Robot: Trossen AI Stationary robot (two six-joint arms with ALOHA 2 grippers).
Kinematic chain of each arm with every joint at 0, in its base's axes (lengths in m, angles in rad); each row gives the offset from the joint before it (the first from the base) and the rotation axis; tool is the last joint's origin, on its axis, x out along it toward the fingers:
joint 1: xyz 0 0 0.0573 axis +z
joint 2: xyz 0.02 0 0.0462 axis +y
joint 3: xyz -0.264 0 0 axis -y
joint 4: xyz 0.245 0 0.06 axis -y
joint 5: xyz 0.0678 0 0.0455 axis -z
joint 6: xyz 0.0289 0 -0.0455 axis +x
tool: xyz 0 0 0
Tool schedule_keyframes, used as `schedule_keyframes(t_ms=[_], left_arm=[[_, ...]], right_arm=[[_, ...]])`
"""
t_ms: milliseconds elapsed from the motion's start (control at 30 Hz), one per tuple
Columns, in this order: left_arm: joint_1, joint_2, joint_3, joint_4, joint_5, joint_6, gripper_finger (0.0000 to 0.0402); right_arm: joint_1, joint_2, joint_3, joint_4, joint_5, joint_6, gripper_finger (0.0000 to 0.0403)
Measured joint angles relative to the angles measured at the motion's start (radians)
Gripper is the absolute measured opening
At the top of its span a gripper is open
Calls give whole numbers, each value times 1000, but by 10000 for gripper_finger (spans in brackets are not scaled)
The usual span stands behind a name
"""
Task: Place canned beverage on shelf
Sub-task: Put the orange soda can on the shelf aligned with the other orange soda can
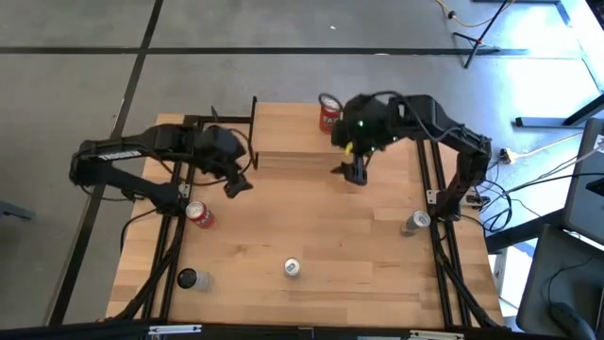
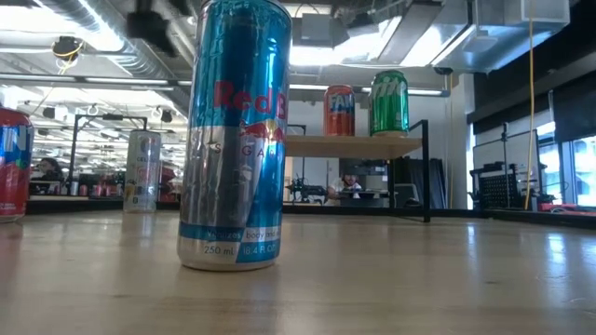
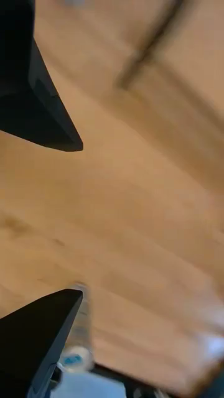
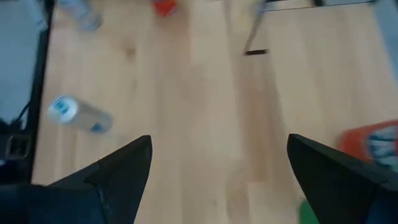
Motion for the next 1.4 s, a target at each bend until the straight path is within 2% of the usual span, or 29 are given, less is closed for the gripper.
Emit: schedule_keyframes(t_ms=[233, 400, 533, 667, 800, 1033, 1267, 1400], left_arm=[[-130, 0, 0, -253, -65, -375, 375], [-195, 0, -2, -445, -42, -643, 375], [-227, 1, -57, -449, -6, -749, 375], [-227, 2, -153, -450, 53, -783, 375], [-225, 3, -249, -449, 78, -810, 375], [-205, 3, -408, -332, 157, -773, 375], [-195, 3, -496, -224, 156, -730, 374], [-195, 3, -519, -168, 149, -689, 355]], right_arm=[[75, -125, -207, 22, 37, 2, 358], [104, -317, -492, 157, 35, 37, 358], [125, -477, -721, 306, 33, 85, 358], [151, -585, -879, 418, 27, 143, 358], [176, -641, -966, 471, 26, 181, 358], [188, -647, -1008, 477, 27, 190, 358], [185, -645, -1026, 496, 62, 190, 358], [185, -645, -1026, 497, 90, 171, 358]])
